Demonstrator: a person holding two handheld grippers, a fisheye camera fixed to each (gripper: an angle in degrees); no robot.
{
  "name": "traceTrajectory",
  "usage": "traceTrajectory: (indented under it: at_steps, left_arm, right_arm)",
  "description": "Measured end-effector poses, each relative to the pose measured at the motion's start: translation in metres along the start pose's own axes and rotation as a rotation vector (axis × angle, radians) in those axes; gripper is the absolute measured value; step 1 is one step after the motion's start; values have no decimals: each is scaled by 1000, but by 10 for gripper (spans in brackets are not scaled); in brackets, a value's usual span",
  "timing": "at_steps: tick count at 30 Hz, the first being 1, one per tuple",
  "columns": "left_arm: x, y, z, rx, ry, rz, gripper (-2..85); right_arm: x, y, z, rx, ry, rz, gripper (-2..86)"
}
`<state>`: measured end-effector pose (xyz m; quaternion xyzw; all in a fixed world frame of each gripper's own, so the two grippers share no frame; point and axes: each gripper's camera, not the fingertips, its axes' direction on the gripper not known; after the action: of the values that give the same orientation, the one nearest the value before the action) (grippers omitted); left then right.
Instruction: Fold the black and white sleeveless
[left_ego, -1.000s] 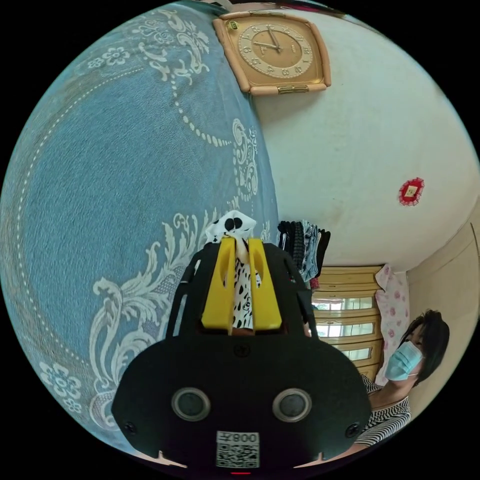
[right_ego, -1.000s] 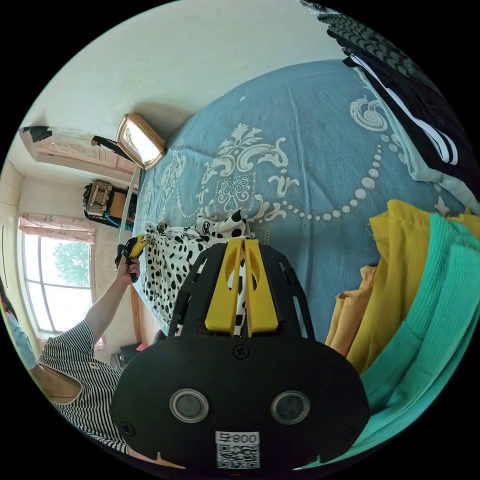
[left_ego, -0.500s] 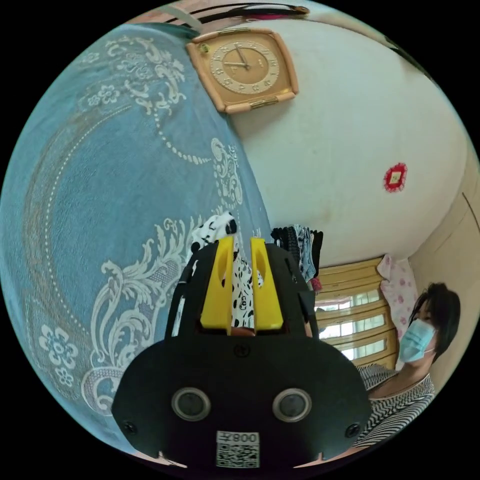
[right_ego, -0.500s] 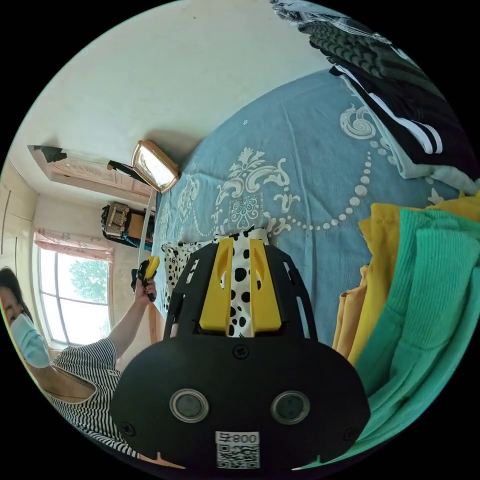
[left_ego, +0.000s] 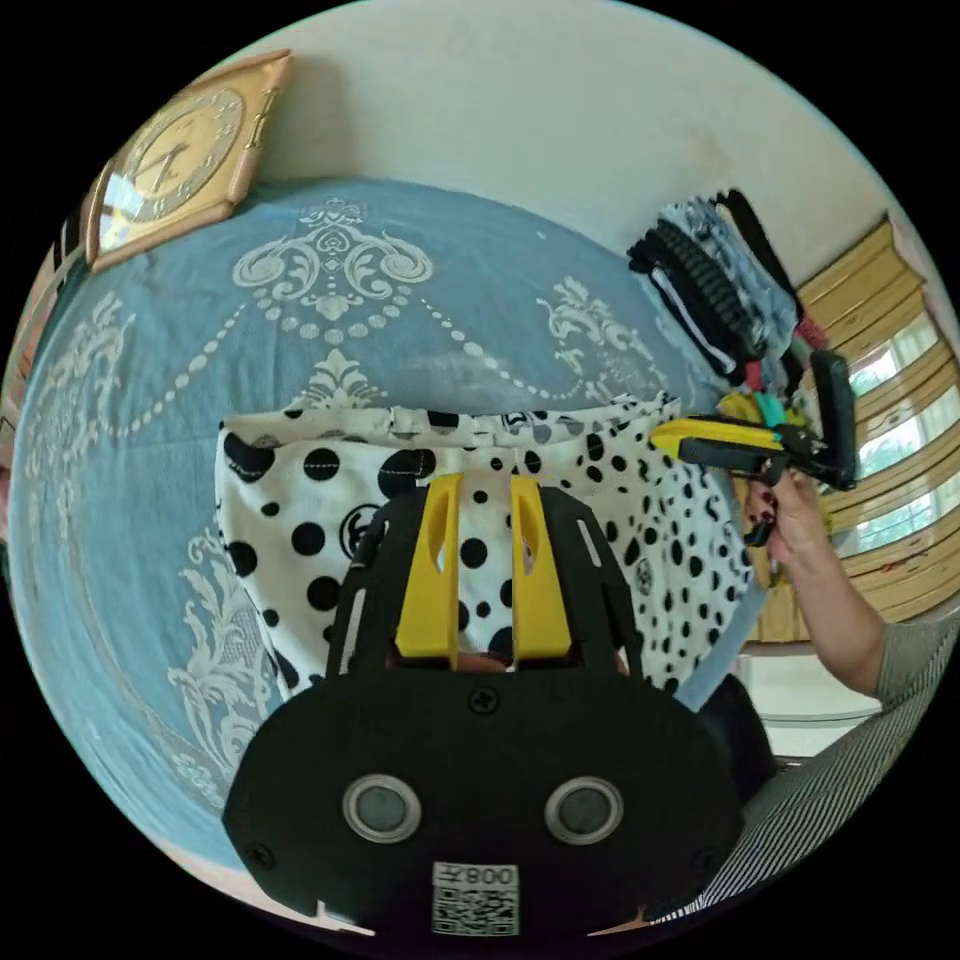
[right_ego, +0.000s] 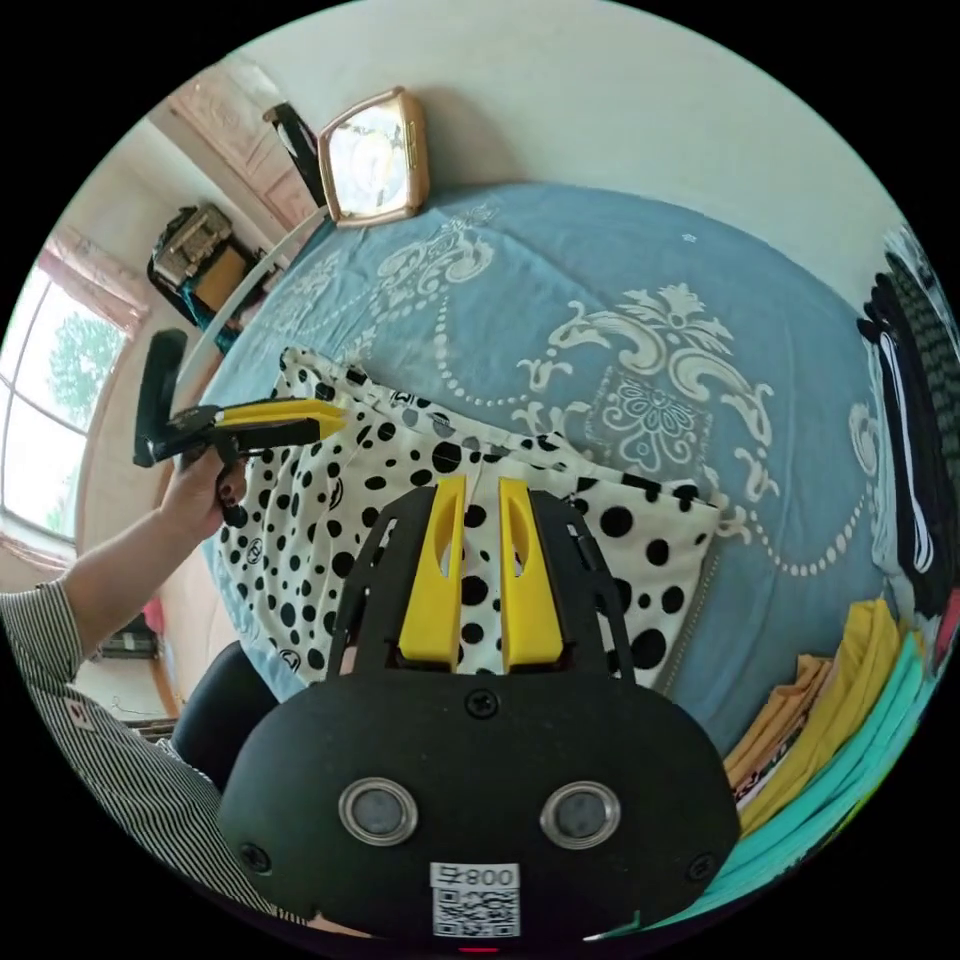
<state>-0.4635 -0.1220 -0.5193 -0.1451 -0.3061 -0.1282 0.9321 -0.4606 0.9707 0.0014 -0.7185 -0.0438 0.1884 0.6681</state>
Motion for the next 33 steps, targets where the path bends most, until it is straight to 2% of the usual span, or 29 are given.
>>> traceTrajectory:
  at_steps: [3,8,17,25,30,33]
  left_arm:
    - [10,-2,19,-9,-65,29,40]
    - [9,2,31,9,-28,7,13]
    - [16,9,21,123,-13,22,6]
    - [-12,1,60,32,-26,-28,16]
    - [-20,21,37,130,23,-19,19]
    - [-26,37,23,158,-27,-12,13]
  right_arm:
    - [-17,-11,26,-51,48,1,58]
    - [-35,-17,28,-25,48,-15,32]
    - [-64,-8,6,119,31,3,11]
    - [-67,-11,31,22,71,67,-2]
    - [-75,25,3,129,68,64,-3]
    - [-72,41,5,105,132,80,-4]
